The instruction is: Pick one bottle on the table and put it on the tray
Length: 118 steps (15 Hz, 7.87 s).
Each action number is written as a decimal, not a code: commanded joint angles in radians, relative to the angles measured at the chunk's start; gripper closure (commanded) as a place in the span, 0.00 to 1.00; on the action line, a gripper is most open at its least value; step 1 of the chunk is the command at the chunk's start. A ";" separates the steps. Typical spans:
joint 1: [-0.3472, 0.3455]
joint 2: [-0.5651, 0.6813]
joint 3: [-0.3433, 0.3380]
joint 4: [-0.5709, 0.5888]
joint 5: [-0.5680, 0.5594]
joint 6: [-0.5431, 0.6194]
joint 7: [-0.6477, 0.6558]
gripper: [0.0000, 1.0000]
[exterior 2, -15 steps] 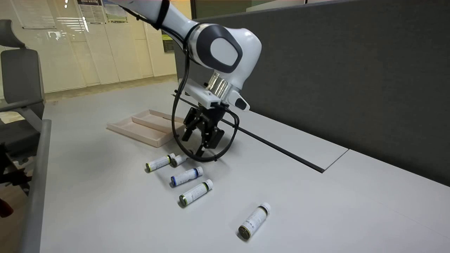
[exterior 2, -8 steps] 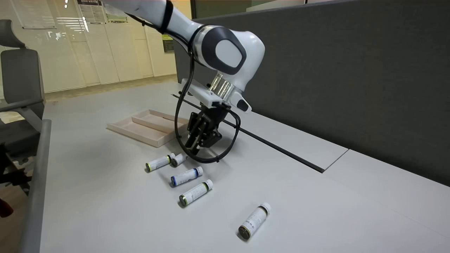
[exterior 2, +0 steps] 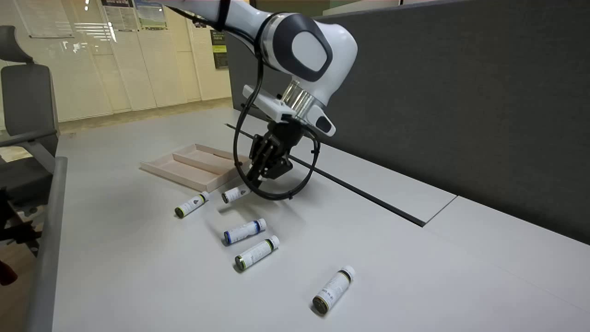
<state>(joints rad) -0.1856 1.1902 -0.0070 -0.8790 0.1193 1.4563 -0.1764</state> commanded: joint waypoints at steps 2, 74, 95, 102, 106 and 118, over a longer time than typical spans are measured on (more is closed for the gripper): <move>0.022 -0.033 0.016 0.069 0.028 -0.063 0.043 0.94; 0.303 0.169 -0.002 0.394 -0.072 0.178 0.034 0.99; 0.299 0.183 0.013 0.378 -0.047 0.090 0.057 1.00; 0.290 0.180 0.012 0.383 -0.033 0.050 0.085 1.00; 0.278 0.144 0.001 0.399 -0.040 0.055 0.095 1.00; 0.244 -0.025 -0.050 0.499 -0.184 0.039 0.078 0.27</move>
<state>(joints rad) 0.0733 1.2215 -0.0519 -0.3641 -0.0455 1.5005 -0.1162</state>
